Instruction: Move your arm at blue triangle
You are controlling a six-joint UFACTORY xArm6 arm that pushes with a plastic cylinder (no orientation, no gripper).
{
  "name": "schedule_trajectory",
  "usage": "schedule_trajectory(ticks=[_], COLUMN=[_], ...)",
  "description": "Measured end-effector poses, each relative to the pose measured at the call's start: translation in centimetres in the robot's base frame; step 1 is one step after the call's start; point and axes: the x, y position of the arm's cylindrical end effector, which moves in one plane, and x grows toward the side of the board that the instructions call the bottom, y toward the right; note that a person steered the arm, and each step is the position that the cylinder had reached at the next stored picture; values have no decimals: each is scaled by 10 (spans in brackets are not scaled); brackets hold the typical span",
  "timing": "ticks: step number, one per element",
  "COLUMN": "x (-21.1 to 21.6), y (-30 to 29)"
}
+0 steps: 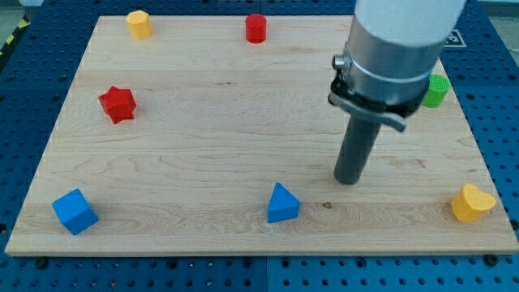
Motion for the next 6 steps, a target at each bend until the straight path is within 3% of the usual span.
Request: schedule_trajectory(ticks=[2,6], x=[75,58], y=[-31,-80])
